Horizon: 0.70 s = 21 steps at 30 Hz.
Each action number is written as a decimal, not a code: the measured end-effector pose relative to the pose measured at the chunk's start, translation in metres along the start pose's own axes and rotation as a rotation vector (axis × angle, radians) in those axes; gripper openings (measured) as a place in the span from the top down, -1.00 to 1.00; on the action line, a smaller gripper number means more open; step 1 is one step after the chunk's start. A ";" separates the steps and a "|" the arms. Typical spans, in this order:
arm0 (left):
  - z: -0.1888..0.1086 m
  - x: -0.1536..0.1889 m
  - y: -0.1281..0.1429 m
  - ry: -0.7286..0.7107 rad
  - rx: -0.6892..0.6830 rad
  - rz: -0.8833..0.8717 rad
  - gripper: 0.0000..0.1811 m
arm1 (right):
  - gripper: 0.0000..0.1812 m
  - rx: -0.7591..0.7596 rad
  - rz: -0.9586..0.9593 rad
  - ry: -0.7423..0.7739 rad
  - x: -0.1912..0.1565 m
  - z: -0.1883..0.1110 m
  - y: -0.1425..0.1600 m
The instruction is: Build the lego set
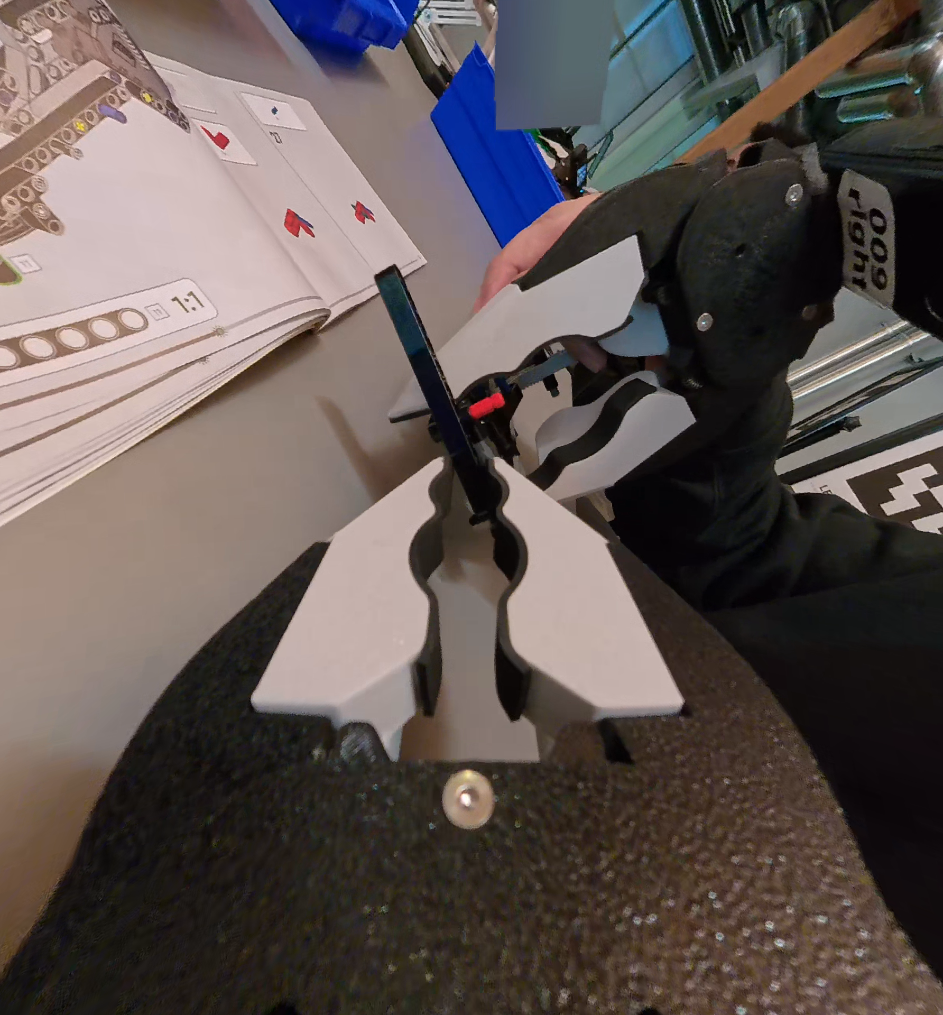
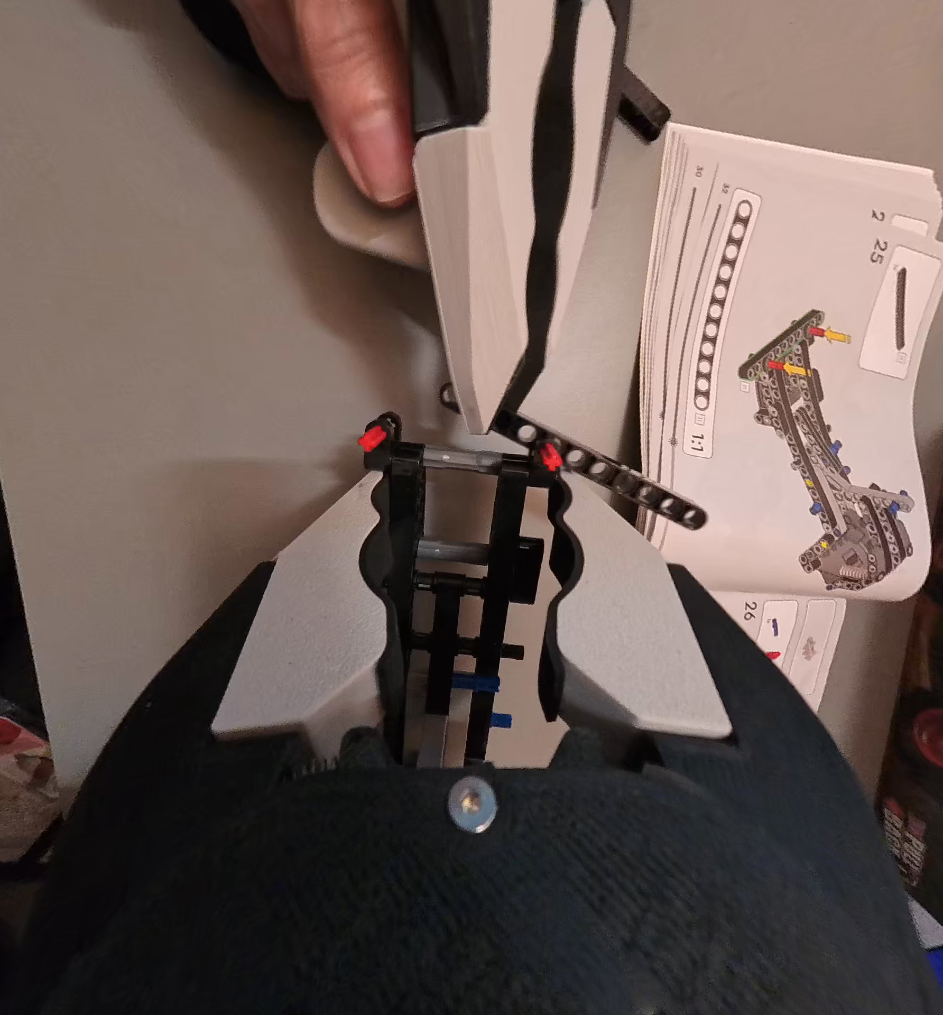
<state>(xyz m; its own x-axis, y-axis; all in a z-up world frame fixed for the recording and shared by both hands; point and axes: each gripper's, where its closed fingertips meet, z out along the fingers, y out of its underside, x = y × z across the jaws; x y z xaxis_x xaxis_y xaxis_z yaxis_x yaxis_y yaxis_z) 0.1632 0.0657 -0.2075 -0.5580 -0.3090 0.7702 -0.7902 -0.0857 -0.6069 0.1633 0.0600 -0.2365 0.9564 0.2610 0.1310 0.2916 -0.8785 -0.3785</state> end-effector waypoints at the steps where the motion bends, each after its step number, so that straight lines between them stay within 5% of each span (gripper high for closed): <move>1: 0.000 0.000 0.001 -0.007 -0.002 0.003 0.91 | 0.39 -0.001 0.019 0.018 0.004 0.000 0.001; 12: 0.000 0.006 0.008 0.005 -0.044 0.024 0.89 | 0.39 0.011 0.041 0.037 0.010 -0.002 0.001; 21: -0.012 0.007 0.000 0.007 -0.018 0.065 0.61 | 0.39 0.018 0.038 0.014 0.009 -0.002 0.001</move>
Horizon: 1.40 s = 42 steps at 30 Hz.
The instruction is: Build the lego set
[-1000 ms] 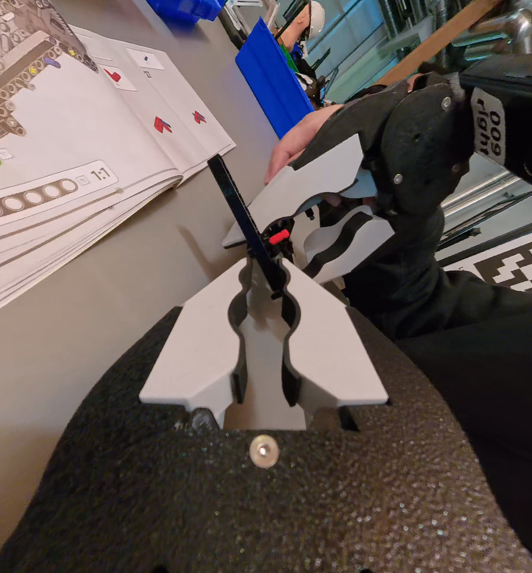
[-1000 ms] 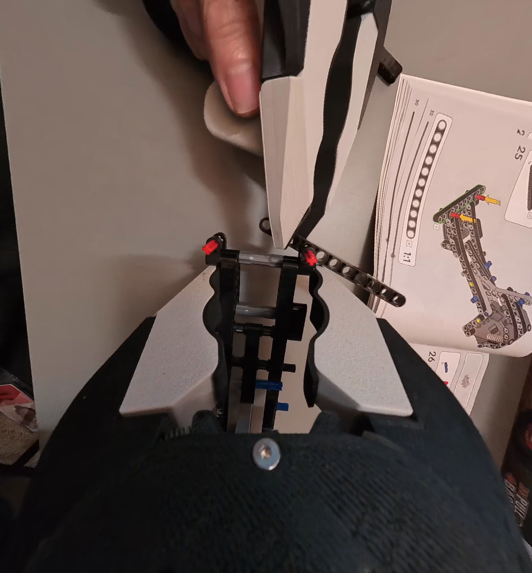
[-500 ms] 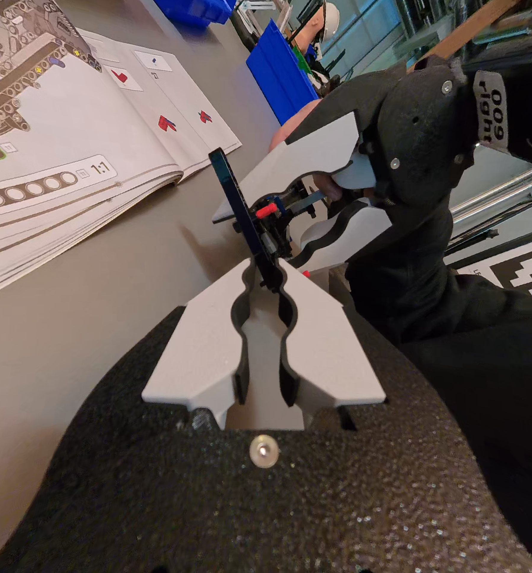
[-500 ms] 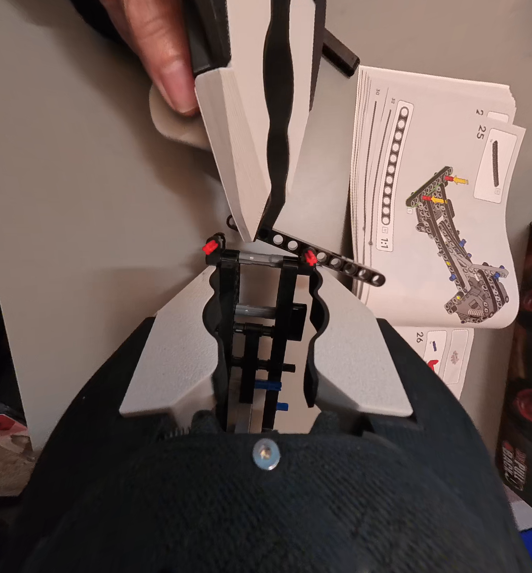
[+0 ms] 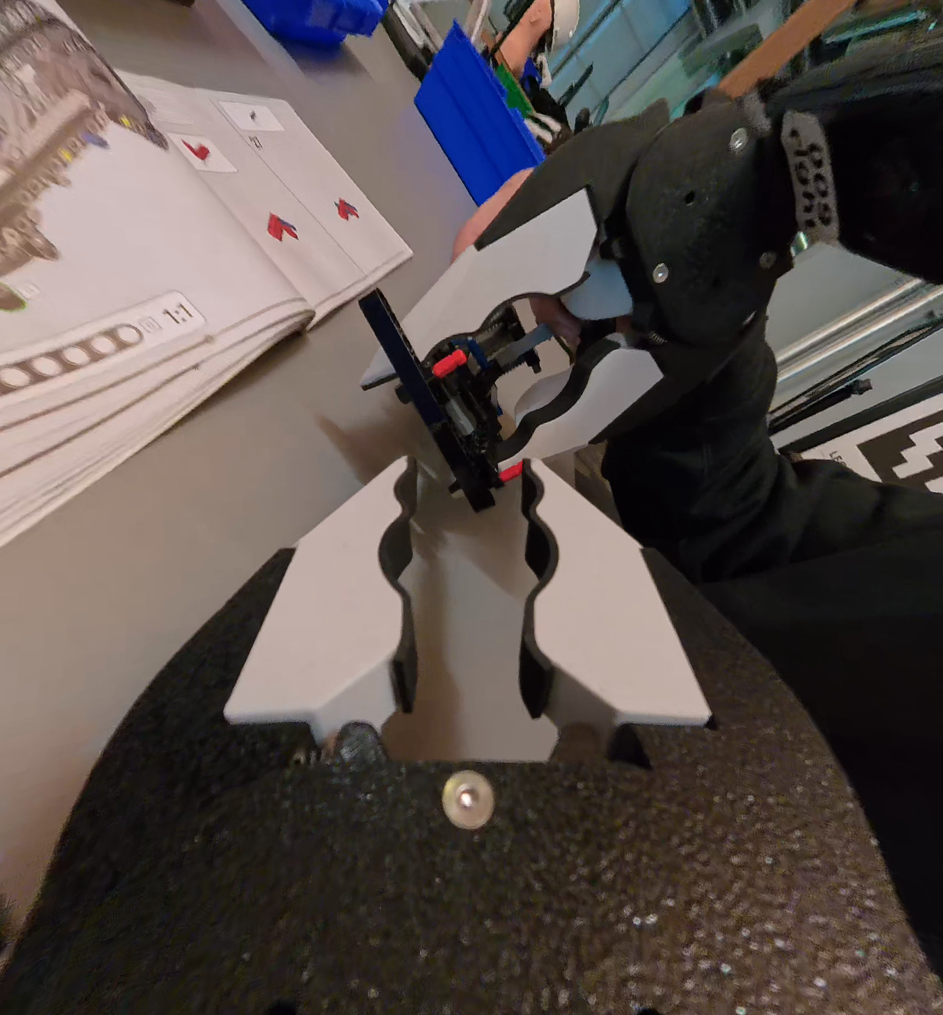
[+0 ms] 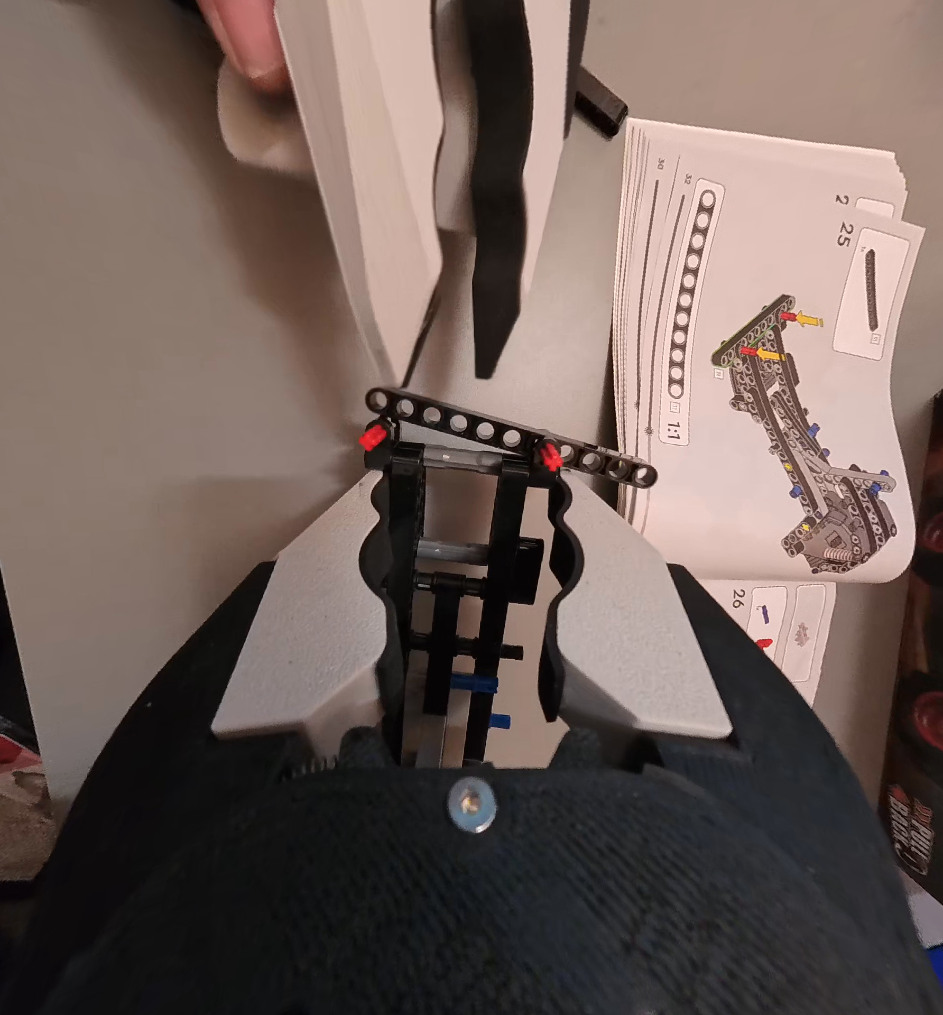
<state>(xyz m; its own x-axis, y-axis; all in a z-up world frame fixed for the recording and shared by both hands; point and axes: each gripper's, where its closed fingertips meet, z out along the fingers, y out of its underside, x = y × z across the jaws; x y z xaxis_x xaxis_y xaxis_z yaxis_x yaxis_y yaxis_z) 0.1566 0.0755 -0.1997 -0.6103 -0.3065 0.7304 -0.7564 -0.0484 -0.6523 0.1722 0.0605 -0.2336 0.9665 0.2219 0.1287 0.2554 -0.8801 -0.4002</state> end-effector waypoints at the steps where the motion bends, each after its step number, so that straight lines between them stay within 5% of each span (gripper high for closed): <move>1: -0.001 -0.001 -0.002 -0.001 0.016 -0.001 0.67 | 0.39 0.002 0.000 -0.004 0.000 0.000 0.000; 6: 0.008 -0.005 0.002 -0.013 0.012 -0.008 0.91 | 0.39 -0.004 -0.023 -0.019 -0.004 0.001 0.000; 42: 0.017 0.000 0.008 0.009 -0.007 -0.008 0.90 | 0.39 0.003 -0.029 -0.048 -0.008 0.001 -0.001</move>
<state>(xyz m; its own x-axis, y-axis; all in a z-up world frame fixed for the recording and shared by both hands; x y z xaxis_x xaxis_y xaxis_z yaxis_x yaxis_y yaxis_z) 0.1551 0.0587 -0.2084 -0.6060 -0.2974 0.7378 -0.7632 -0.0439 -0.6446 0.1647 0.0601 -0.2353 0.9587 0.2674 0.0966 0.2834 -0.8719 -0.3994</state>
